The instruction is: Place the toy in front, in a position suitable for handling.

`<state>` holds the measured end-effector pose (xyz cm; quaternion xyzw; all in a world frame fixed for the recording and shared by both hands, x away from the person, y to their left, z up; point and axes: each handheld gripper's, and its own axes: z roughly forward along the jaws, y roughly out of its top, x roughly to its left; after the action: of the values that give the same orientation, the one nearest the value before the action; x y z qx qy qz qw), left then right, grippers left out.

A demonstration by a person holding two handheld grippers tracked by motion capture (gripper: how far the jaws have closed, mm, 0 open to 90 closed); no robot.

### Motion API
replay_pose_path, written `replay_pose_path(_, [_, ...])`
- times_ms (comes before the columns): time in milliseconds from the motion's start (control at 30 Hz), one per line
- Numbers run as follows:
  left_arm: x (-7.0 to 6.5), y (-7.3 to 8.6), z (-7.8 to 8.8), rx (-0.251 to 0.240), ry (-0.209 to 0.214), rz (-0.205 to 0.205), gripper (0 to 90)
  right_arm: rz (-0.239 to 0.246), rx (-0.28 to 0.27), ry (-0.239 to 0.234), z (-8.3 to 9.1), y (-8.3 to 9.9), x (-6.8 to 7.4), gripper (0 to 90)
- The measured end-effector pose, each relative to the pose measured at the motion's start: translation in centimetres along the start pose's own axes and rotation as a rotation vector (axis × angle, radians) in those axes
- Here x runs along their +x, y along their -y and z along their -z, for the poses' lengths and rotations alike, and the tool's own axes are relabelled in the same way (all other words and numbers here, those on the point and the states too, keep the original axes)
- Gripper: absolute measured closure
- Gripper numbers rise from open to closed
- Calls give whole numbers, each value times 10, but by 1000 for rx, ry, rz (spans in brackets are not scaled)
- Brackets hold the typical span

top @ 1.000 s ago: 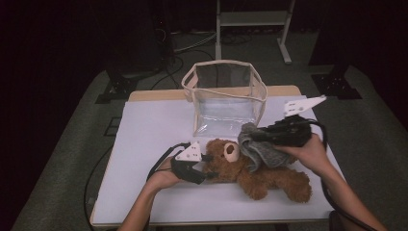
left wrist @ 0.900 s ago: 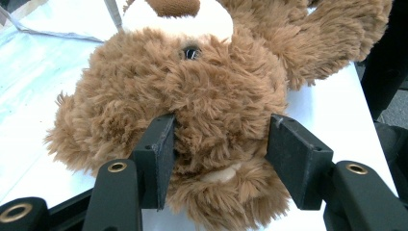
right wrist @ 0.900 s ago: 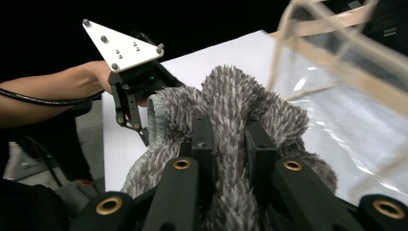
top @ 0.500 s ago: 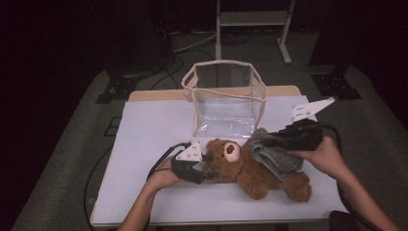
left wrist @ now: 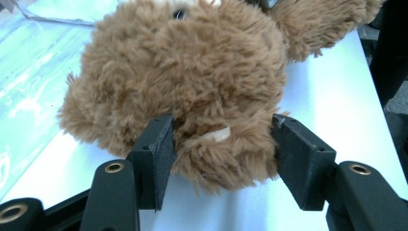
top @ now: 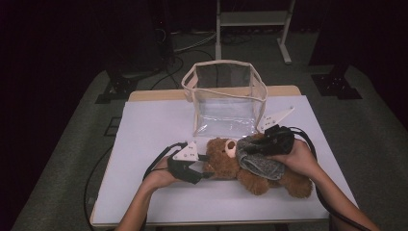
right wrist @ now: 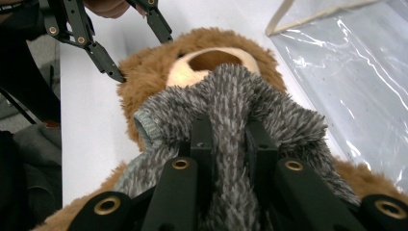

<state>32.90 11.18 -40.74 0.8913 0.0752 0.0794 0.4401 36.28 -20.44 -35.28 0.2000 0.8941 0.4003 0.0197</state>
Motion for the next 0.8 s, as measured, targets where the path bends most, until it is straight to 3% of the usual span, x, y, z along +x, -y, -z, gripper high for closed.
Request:
replay_pose_path(167, [0,0,-3,-5,-13,13,421,7,-14,4,2,0,1,767])
replay_pose_path(333, [1,-3,0,-17,-18,12,415,33,-77,-26,8,-11,11,764])
replay_pose_path(433, [1,-4,2,-30,-23,9,410,40,-71,-41,-1,-14,13,764])
replay_pose_path(533, [1,-6,4,-48,-31,10,410,38,-30,-56,-14,-10,15,763])
replay_pose_path(600, [1,-7,2,-68,-51,30,410,27,-35,-72,-15,-5,14,763])
replay_pose_path(800, [-1,-8,-7,-36,-15,18,419,3,-69,-39,4,3,6,763])
